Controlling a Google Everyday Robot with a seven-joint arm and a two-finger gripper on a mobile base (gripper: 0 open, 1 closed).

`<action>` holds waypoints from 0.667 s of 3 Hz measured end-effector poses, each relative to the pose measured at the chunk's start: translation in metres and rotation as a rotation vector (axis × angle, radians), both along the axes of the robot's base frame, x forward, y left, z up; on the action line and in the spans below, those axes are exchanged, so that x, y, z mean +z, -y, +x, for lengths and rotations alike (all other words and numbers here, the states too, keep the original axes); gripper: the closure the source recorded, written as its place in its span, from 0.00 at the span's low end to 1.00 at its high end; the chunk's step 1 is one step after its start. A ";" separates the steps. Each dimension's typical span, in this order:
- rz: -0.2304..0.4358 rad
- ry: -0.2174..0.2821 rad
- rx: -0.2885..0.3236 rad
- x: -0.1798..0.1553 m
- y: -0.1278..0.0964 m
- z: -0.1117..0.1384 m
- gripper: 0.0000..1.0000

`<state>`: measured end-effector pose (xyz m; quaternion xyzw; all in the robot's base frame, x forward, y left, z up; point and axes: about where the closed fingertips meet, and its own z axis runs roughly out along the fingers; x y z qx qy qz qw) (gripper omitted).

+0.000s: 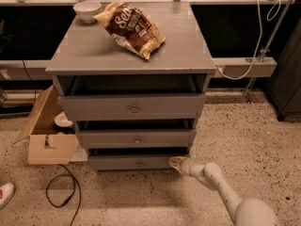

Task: Close bottom drawer

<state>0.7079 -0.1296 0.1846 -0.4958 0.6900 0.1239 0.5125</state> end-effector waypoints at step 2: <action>0.094 0.007 -0.023 0.012 0.024 0.016 1.00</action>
Offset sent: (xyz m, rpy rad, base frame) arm 0.0215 -0.0422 0.0120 0.1374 -0.0106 -0.0298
